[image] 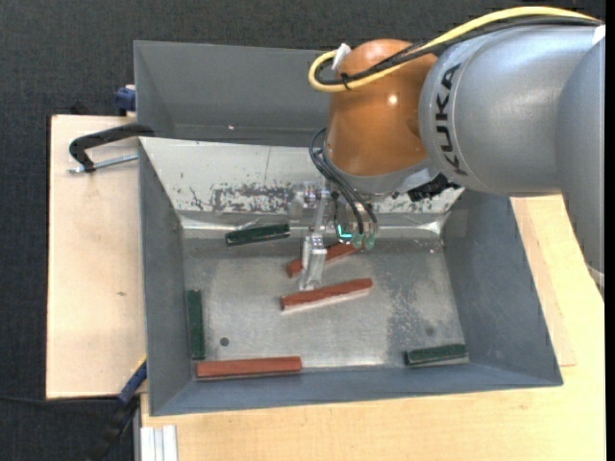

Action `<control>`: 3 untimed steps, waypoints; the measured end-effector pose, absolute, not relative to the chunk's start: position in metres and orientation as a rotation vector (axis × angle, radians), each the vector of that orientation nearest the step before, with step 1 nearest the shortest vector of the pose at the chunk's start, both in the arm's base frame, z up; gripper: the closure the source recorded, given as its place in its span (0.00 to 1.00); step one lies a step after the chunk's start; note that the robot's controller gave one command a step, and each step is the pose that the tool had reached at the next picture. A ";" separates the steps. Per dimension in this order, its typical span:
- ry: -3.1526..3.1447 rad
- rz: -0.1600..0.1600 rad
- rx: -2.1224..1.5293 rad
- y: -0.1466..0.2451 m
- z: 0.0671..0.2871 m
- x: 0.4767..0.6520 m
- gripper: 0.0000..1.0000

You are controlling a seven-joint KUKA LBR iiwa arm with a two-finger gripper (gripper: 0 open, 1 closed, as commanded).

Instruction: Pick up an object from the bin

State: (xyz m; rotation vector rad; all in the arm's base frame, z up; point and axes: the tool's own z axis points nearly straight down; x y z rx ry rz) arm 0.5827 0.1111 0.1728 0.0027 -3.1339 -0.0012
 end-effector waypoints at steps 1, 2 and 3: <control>-3.143 -0.003 0.000 0.111 0.178 0.585 0.00; -3.149 -0.005 0.023 0.077 0.129 0.586 0.00; -3.137 -0.001 0.131 0.060 0.097 0.544 0.00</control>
Offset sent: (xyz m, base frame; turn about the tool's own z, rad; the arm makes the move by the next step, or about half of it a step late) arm 0.0007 -0.0760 -0.1028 -0.0210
